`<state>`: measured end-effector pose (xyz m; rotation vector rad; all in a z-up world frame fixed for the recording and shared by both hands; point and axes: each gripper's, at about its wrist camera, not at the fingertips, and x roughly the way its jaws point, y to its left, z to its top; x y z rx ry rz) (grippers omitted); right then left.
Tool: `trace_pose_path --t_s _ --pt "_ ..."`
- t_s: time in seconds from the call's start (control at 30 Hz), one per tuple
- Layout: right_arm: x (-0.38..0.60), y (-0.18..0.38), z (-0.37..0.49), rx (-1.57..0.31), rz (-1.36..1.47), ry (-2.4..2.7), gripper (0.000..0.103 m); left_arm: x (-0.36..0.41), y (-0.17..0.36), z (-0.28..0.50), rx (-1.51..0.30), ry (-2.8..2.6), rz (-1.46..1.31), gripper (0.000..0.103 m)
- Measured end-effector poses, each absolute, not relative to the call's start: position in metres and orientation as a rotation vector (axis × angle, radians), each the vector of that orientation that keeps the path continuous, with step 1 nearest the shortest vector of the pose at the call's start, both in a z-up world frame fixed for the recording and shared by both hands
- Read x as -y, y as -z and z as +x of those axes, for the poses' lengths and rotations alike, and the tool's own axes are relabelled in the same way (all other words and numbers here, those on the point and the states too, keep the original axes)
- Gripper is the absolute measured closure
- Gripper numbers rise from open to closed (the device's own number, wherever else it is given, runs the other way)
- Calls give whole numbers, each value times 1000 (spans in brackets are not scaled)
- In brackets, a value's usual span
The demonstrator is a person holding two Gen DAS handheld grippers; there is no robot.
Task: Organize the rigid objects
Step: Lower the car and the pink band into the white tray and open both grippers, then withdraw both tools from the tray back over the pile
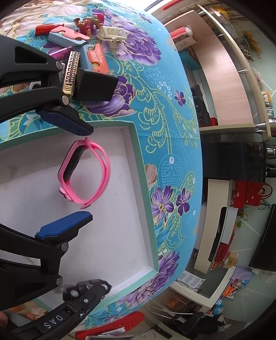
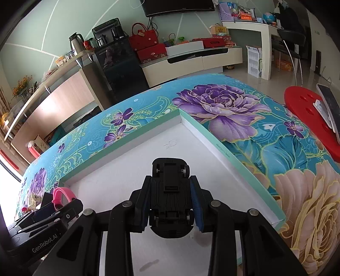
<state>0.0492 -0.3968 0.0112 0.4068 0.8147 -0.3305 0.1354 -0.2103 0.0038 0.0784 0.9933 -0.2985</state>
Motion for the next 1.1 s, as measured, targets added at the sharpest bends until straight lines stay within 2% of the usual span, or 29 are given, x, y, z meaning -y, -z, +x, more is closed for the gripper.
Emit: trace_pose_path --t_s 0.07,0.17,0.23,0.33,0.37,0.5,0.77,0.87,1.1 --pt "395 -11 50 -814 400 328 64 208 -6 135 -977 289 78 12" --pt "393 -12 51 -814 385 326 50 204 -10 135 -956 278 70 3" --pt "391 -13 51 -810 374 323 49 201 -13 135 -938 266 62 0" --pt "390 -14 52 -807 357 333 41 191 -17 136 -912 234 43 0" --pt "390 -14 53 -807 356 337 33 188 -17 137 -907 222 35 0" --pt "390 -14 54 -807 351 342 24 169 -18 139 -894 171 -3 0" --pt "383 -14 58 -811 324 334 20 129 -19 138 -898 84 -68 0" --pt "378 -14 60 -812 307 339 4 115 -20 138 -887 57 -91 0" --pt "366 -17 65 -804 283 322 3 86 -22 136 -864 -2 -107 0"
